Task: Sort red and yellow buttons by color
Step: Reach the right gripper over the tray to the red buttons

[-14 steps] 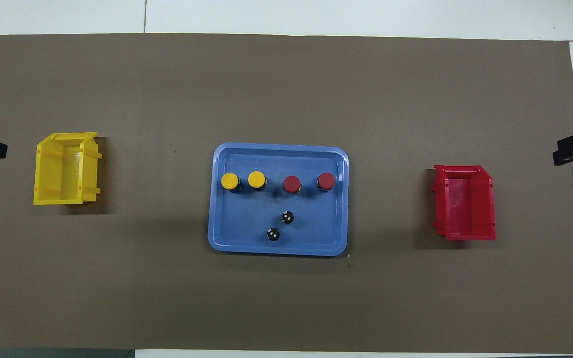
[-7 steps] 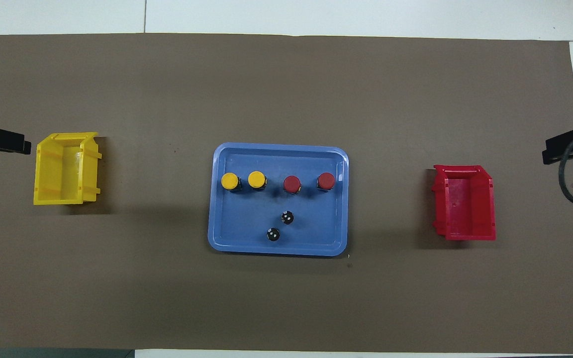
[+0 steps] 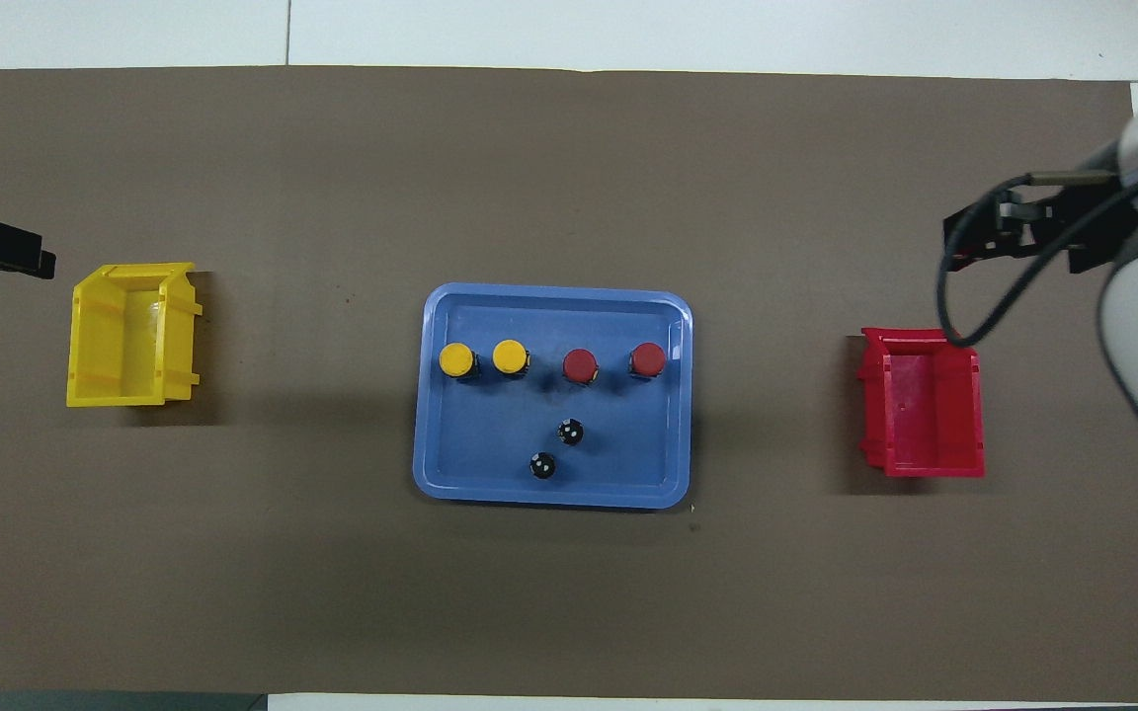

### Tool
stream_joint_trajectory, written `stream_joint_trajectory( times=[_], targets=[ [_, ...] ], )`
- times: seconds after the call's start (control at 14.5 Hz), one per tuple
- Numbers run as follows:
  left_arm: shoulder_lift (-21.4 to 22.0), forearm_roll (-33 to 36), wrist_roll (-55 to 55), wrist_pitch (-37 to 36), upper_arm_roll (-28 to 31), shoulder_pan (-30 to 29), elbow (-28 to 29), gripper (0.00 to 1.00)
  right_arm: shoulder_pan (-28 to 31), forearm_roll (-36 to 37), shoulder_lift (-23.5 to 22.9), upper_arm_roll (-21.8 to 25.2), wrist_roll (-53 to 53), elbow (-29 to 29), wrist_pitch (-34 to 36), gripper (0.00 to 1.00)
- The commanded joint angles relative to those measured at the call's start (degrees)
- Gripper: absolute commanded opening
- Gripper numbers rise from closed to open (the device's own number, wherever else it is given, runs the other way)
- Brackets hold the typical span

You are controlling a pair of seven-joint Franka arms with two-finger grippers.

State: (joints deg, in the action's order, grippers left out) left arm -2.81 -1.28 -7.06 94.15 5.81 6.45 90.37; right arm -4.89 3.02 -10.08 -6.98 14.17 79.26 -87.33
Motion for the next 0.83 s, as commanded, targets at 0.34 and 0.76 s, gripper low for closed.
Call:
stream_joint_trajectory(
  times=[0.34,0.76],
  targets=[
    [1.6,0.9,-0.1,-1.2,0.2,0.0,1.5,1.00,-15.0,0.1,-6.6,-0.3,19.8,16.1,-27.9,1.00],
    [1.8,0.9,-0.3,-0.5,0.1,0.1,2.1,1.00,-16.6,0.1,-5.7,-0.3,21.7,28.2,-37.9,0.97]
  ],
)
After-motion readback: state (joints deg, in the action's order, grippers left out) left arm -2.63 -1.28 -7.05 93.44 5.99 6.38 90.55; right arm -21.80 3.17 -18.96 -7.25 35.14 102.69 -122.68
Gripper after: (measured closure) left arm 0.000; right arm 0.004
